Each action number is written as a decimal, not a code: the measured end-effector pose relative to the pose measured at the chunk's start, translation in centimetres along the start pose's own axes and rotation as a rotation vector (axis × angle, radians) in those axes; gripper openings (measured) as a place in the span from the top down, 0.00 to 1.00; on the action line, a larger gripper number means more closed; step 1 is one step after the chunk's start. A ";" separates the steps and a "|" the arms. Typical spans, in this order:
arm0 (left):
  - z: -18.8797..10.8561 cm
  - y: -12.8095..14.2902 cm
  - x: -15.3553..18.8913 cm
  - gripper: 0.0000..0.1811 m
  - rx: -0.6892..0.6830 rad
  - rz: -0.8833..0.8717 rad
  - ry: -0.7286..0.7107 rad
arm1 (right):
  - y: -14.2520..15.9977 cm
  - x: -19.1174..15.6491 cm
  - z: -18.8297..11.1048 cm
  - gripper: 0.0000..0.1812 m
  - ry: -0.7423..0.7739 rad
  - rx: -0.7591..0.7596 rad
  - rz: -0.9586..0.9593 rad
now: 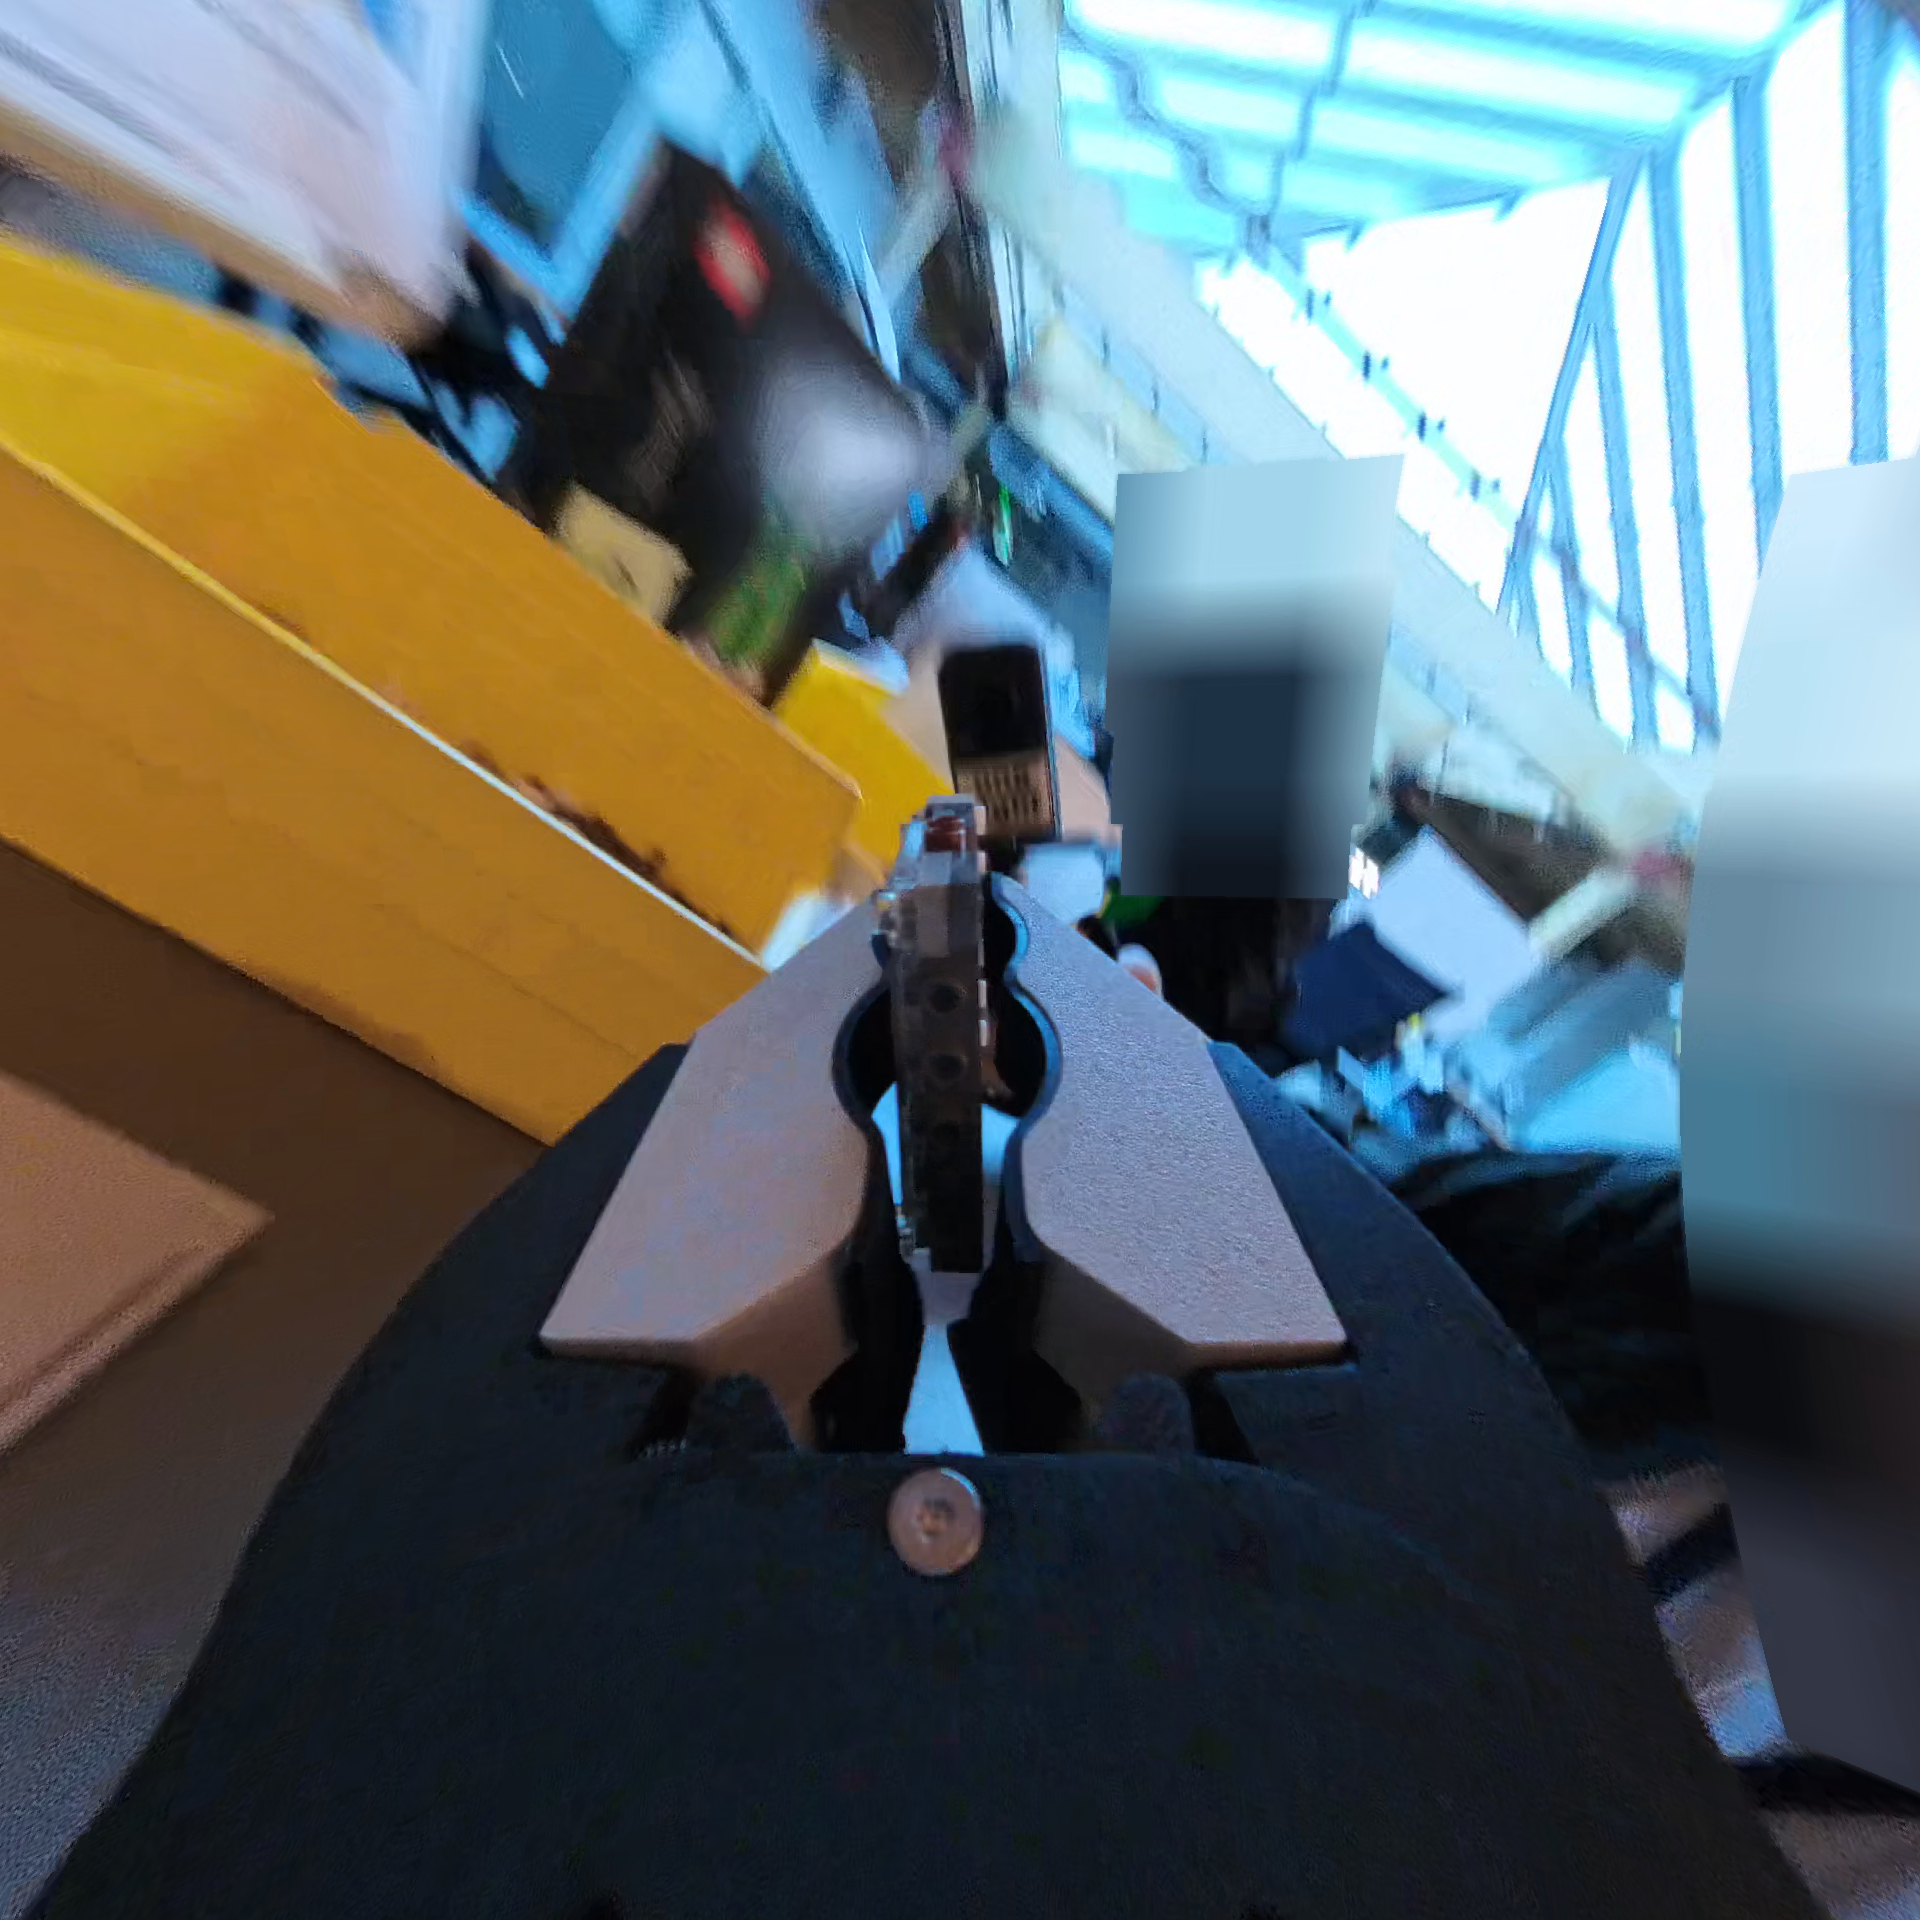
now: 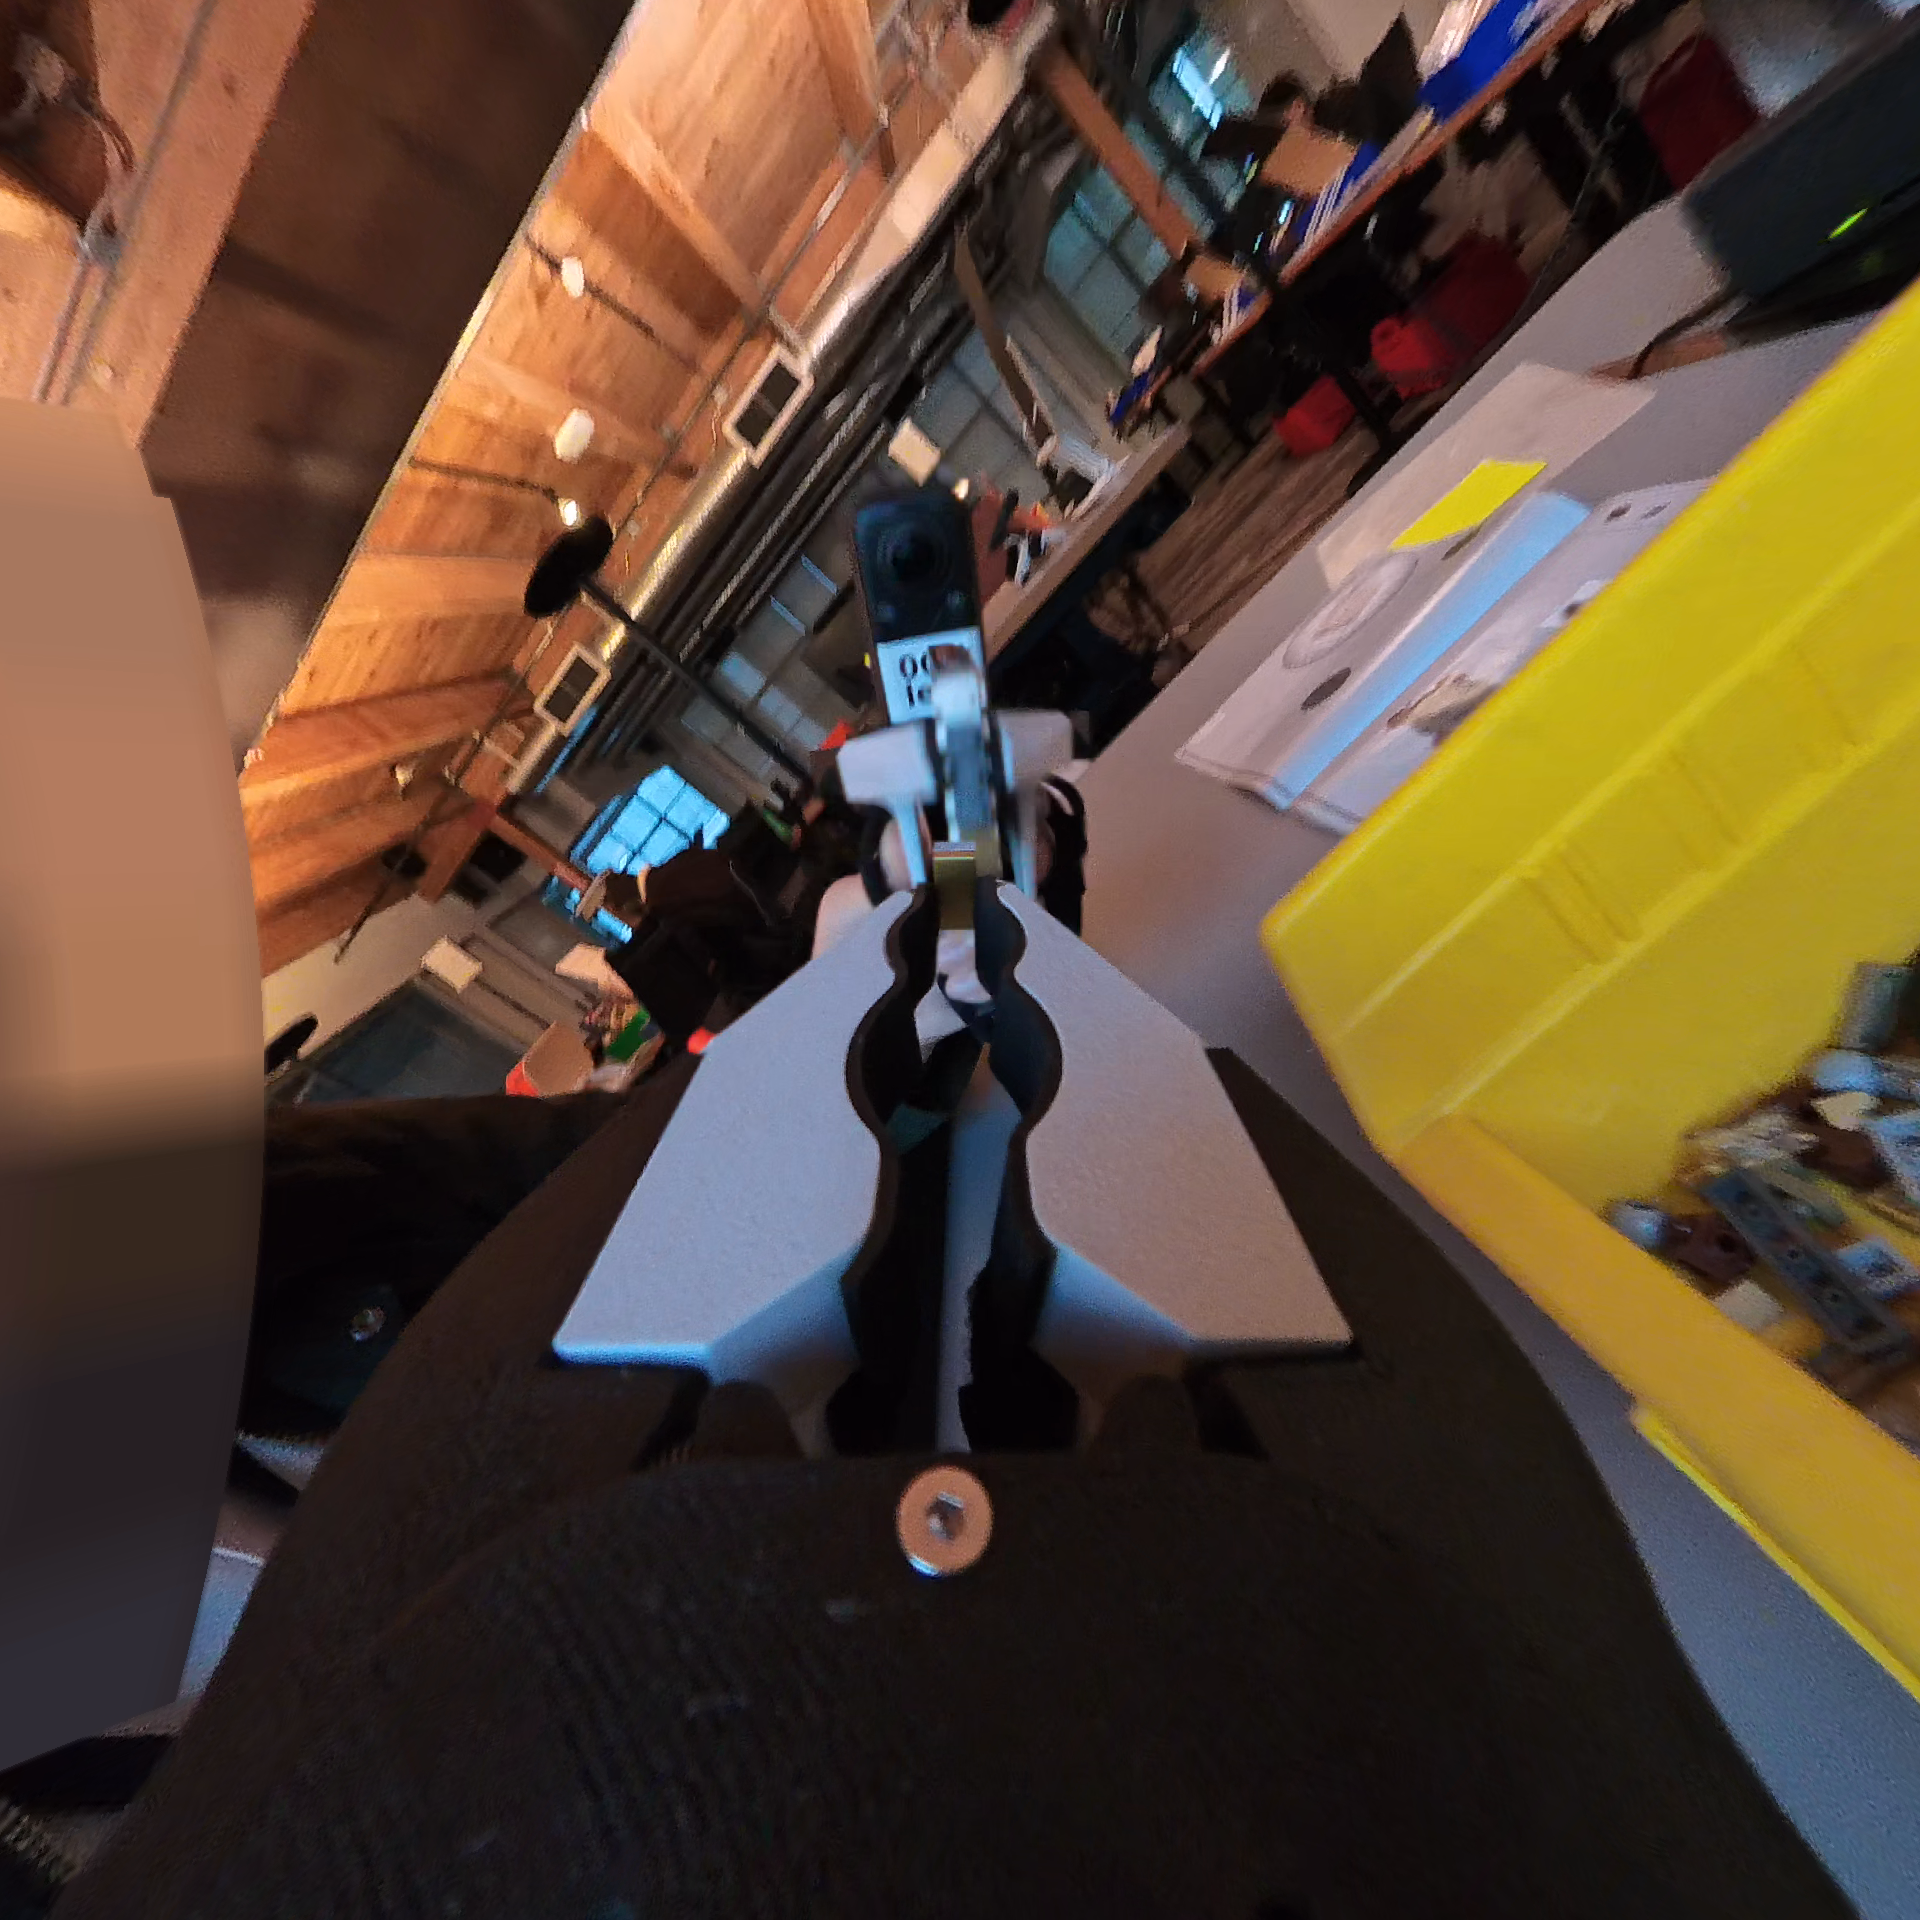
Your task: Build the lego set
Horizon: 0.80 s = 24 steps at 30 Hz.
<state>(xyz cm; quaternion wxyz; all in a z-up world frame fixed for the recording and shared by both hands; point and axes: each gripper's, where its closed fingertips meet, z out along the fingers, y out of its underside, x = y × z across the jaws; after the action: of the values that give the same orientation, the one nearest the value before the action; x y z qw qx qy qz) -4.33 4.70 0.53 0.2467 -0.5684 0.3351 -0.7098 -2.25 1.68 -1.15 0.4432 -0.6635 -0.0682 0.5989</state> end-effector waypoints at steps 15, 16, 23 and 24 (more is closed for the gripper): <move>1.4 5.1 0.4 0.95 -0.268 -0.190 0.105 | -1.4 -3.0 -2.1 0.97 -0.257 0.022 0.092; 1.3 6.9 -0.5 0.95 -0.371 -0.194 0.041 | -1.1 -2.7 -2.0 0.97 -0.239 0.005 0.084; -1.3 15.0 -4.5 0.94 -0.837 -0.252 -0.215 | -0.9 -0.7 -2.4 0.97 -0.163 -0.013 0.087; -1.4 15.3 -4.7 0.94 -0.854 -0.255 -0.226 | -0.9 -0.6 -2.5 0.97 -0.162 -0.011 0.092</move>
<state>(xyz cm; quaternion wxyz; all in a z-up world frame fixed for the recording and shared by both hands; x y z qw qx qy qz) -5.07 -1.60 -14.27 -0.0640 -0.7297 0.4959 -0.4664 0.12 0.59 -0.36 0.4047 -0.6177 -0.0766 0.6699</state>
